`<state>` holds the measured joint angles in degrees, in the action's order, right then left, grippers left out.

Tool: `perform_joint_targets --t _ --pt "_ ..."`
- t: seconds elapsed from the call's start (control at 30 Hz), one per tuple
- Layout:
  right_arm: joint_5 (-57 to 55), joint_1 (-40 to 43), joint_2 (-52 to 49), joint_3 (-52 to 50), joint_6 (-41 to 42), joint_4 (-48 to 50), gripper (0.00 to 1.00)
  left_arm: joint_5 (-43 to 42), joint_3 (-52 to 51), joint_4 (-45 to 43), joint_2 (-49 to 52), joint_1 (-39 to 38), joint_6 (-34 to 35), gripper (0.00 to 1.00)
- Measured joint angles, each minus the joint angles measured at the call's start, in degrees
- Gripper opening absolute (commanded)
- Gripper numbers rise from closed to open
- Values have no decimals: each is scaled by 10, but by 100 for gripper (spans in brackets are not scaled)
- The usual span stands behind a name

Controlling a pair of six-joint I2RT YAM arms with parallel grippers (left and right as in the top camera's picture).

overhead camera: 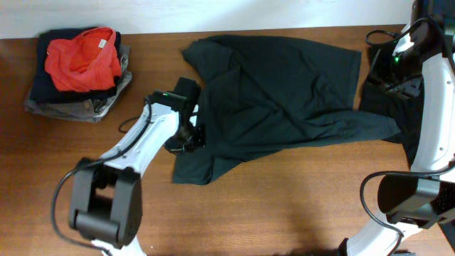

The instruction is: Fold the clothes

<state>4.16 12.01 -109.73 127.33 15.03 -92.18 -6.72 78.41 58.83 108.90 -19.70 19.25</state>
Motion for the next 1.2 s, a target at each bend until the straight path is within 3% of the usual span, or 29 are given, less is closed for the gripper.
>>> perform_joint_targets --t 0.33,0.87,1.2 --pt "0 0 0 0 -2 0 48 -1 0 -5 85 2 0 1" --pt "0 0 0 0 -7 0 48 30 -12 -12 80 3 7 1" --pt "0 0 0 0 -9 0 48 20 -55 -14 64 86 12 1"
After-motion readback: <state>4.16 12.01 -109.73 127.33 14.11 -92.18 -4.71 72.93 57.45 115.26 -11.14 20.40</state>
